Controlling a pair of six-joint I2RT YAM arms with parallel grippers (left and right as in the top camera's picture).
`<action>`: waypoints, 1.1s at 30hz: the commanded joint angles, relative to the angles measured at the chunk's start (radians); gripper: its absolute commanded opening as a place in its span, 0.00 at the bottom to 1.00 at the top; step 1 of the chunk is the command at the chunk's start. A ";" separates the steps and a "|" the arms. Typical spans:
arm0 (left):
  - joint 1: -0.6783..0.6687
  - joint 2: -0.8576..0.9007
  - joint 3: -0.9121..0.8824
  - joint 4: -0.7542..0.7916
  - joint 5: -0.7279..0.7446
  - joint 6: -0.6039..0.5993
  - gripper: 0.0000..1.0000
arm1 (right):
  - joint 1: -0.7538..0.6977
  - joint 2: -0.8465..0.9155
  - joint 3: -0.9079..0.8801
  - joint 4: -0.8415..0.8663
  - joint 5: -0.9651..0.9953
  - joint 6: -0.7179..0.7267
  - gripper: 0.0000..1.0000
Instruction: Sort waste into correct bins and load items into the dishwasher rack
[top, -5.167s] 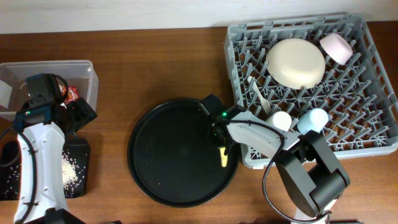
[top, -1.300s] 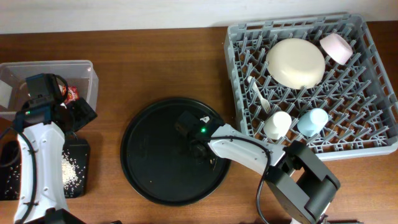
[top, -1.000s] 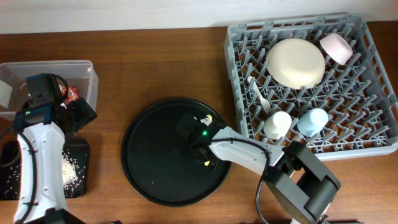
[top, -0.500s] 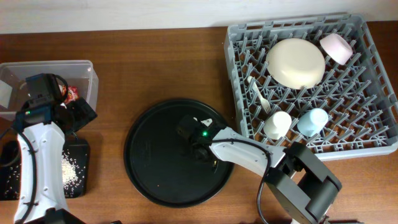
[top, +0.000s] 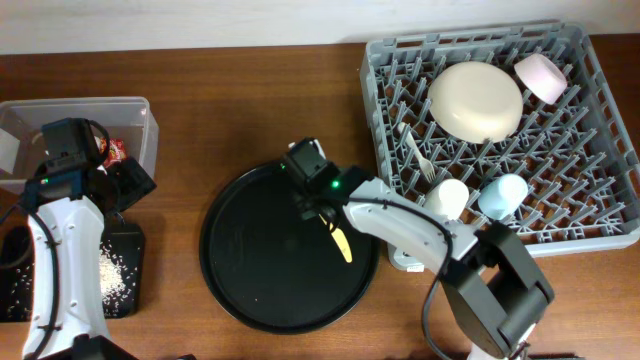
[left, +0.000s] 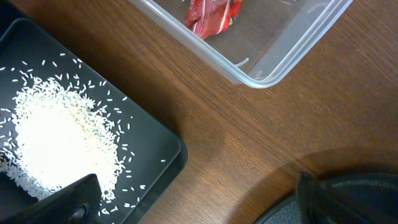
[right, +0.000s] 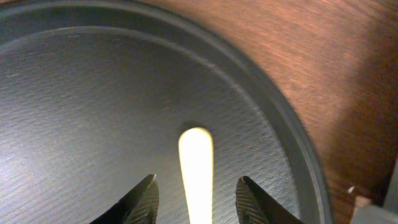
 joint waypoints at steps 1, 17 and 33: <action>0.002 0.001 0.008 0.002 0.003 -0.013 0.99 | -0.031 0.066 0.008 0.031 -0.018 -0.017 0.44; 0.002 0.001 0.008 0.002 0.003 -0.013 0.99 | -0.031 0.197 0.009 0.056 -0.093 -0.016 0.19; 0.002 0.001 0.008 0.002 0.003 -0.013 0.99 | -0.079 -0.093 0.043 -0.026 -0.089 -0.045 0.20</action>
